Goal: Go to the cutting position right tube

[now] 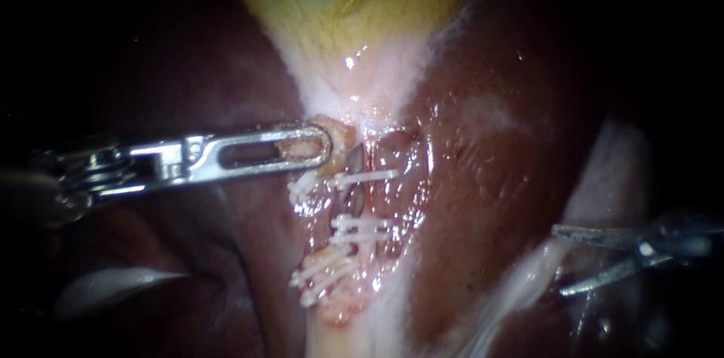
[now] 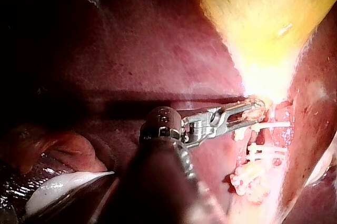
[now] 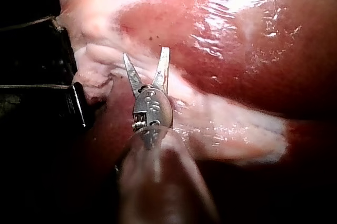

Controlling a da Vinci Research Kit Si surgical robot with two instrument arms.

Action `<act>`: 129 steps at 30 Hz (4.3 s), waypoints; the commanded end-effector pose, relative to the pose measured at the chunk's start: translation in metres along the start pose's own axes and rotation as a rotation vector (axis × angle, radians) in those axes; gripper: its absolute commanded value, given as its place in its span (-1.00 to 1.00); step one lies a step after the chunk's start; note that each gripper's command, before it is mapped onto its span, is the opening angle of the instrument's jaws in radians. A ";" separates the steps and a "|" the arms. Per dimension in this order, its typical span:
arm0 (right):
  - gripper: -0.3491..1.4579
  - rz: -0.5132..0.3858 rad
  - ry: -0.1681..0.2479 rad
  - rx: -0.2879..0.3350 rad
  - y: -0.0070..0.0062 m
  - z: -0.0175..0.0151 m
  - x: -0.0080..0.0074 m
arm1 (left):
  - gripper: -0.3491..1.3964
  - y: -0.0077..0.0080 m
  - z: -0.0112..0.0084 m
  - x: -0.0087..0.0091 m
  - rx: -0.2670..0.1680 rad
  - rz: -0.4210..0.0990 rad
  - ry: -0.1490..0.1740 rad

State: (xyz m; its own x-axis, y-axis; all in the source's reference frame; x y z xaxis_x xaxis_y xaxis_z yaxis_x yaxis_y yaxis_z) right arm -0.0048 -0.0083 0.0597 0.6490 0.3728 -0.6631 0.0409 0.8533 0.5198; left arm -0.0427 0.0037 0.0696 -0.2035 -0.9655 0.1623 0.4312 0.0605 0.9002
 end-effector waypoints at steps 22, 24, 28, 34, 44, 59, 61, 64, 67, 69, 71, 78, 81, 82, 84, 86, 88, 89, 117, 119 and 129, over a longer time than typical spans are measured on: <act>0.95 0.061 0.009 0.020 -0.0005 0.0002 0.0001 | -1.00 -0.0036 -0.0088 -0.0075 0.012 -0.013 -0.078; 0.97 0.061 0.009 0.022 -0.0005 0.0002 0.0001 | -1.00 -0.0040 -0.0092 -0.0079 0.014 -0.011 -0.086; 0.97 0.074 0.011 0.026 -0.0005 0.0005 0.0002 | -1.00 -0.0043 -0.0095 -0.0079 0.014 -0.012 -0.089; 0.97 0.146 0.025 0.057 -0.0003 0.0025 0.0013 | -1.00 -0.0043 -0.0093 -0.0076 0.013 -0.011 -0.092; 0.97 0.296 0.054 0.074 0.0020 0.0078 0.0038 | -1.00 -0.0045 -0.0087 -0.0069 0.013 -0.008 -0.094; 0.95 0.428 0.089 0.125 0.0057 0.0149 0.0079 | -1.00 -0.0047 -0.0081 -0.0062 0.019 -0.006 -0.091; 0.93 0.441 0.086 0.134 0.0061 0.0156 0.0084 | -1.00 -0.0048 -0.0081 -0.0062 0.018 -0.006 -0.092; 0.93 0.470 0.083 0.155 0.0066 0.0165 0.0089 | -1.00 -0.0048 -0.0081 -0.0062 0.018 -0.006 -0.092; 0.93 0.497 0.069 0.170 0.0068 0.0172 0.0092 | -1.00 -0.0048 -0.0081 -0.0062 0.018 -0.006 -0.092; 0.91 0.514 0.056 0.175 0.0068 0.0176 0.0092 | -1.00 -0.0048 -0.0081 -0.0062 0.018 -0.006 -0.092; 0.91 0.521 0.050 0.177 0.0068 0.0179 0.0092 | -1.00 -0.0048 -0.0081 -0.0062 0.018 -0.006 -0.092; 0.89 0.552 0.045 0.184 0.0073 0.0187 0.0092 | -1.00 -0.0048 -0.0081 -0.0062 0.018 -0.006 -0.092; 0.89 0.561 0.036 0.183 0.0075 0.0190 0.0090 | -1.00 -0.0048 -0.0081 -0.0062 0.018 -0.006 -0.092; 0.89 0.566 0.035 0.182 0.0076 0.0191 0.0088 | -1.00 -0.0048 -0.0081 -0.0062 0.018 -0.006 -0.092; 0.88 0.577 0.023 0.180 0.0077 0.0192 0.0085 | -1.00 -0.0048 -0.0081 -0.0062 0.018 -0.006 -0.092; 0.88 0.576 0.011 0.178 0.0079 0.0192 0.0082 | -1.00 -0.0048 -0.0081 -0.0062 0.020 -0.006 -0.090; 0.88 0.581 0.010 0.178 0.0081 0.0192 0.0080 | -1.00 -0.0048 -0.0081 -0.0062 0.020 -0.006 -0.090; 0.88 0.581 0.010 0.177 0.0082 0.0192 0.0079 | -1.00 -0.0048 -0.0081 -0.0062 0.020 -0.006 -0.090; 0.88 0.503 0.245 0.428 0.0102 0.0211 0.0079 | -1.00 -0.0048 -0.0078 -0.0059 0.022 -0.004 -0.090; 0.86 0.453 0.275 0.454 0.0102 0.0211 0.0080 | -1.00 -0.0047 -0.0077 -0.0059 0.022 -0.004 -0.090; 0.69 0.373 0.324 0.550 0.0098 0.0220 0.0081 | -1.00 -0.0046 -0.0075 -0.0058 0.020 -0.003 -0.089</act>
State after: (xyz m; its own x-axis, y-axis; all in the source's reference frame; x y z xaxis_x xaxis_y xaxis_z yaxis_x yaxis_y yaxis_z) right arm 0.0177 -0.0049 0.0713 0.4400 0.7637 -0.4723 0.2963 0.3730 0.8792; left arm -0.0369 0.0071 0.0615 -0.2823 -0.9395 0.1942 0.4131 0.0636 0.9085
